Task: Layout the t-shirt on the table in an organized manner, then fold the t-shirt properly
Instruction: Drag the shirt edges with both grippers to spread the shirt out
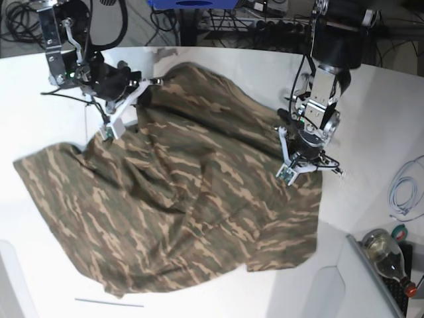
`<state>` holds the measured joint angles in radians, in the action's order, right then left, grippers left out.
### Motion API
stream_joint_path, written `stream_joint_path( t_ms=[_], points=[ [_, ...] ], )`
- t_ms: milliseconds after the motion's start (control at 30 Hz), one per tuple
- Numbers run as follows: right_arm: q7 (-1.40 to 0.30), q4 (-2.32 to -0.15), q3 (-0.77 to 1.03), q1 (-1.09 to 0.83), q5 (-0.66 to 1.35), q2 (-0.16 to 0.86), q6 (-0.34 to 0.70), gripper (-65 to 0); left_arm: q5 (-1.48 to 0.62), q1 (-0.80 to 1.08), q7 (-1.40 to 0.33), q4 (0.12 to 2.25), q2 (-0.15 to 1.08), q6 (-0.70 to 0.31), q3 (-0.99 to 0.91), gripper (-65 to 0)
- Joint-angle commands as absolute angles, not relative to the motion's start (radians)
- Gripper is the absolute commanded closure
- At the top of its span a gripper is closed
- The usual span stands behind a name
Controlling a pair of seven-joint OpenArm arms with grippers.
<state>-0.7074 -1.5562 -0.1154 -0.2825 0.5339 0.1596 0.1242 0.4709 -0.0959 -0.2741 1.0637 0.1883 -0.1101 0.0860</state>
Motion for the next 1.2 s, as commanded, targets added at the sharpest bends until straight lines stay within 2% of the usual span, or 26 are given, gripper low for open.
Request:
stream_joint_path(
  t_ms=[0,67,167,267,367,500,600,733,900,1033,1167],
  points=[
    [-0.699,-1.577,-0.110,-0.277,0.532,0.171,0.122,-0.5,0.463,-0.130,-0.275,1.113,0.194,-0.102,0.081,0.0],
    [-0.700,-1.578,-0.110,-0.288,0.527,0.173,0.122,-0.5,0.430,-0.189,-0.297,1.135,0.185,-0.116,0.082,0.0],
    [-0.700,-1.578,-0.110,-0.300,0.527,0.176,0.122,-0.5,0.390,-0.332,-0.302,1.009,0.142,-0.116,0.084,0.0],
    [-0.700,-1.578,-0.111,-0.325,0.527,0.200,0.122,-0.5,0.377,-0.509,-0.266,0.736,0.102,-0.116,0.084,0.0],
    [-0.699,-1.578,-0.099,-0.334,0.527,0.205,0.122,-0.5,0.397,-0.639,-0.110,0.435,0.070,-0.104,0.084,0.0],
    [-0.699,-1.578,-0.019,-0.334,0.527,0.211,0.122,-0.5,0.509,-0.705,0.004,0.200,0.065,-0.031,0.084,0.0],
    [-0.700,-1.578,0.038,-0.317,0.526,0.213,0.122,-0.5,0.588,-0.667,-0.018,0.200,0.073,-0.019,0.082,0.0],
    [-0.751,-1.569,0.076,-0.246,0.526,0.248,0.122,-0.5,0.619,-0.550,-0.107,0.335,0.117,-0.021,0.081,0.0],
    [-0.800,-1.514,0.082,-0.105,0.526,0.285,0.122,-0.5,0.616,-0.248,-0.254,0.774,0.194,-0.028,0.070,0.0],
    [-0.806,-1.359,0.074,0.033,0.524,0.289,0.122,-0.5,0.615,-0.005,-0.357,1.125,0.225,-0.120,0.067,0.0],
    [-0.802,-1.254,0.071,0.148,0.522,0.289,0.122,-0.5,0.615,0.173,-0.400,1.386,0.213,-0.156,0.073,0.0]
  ],
)
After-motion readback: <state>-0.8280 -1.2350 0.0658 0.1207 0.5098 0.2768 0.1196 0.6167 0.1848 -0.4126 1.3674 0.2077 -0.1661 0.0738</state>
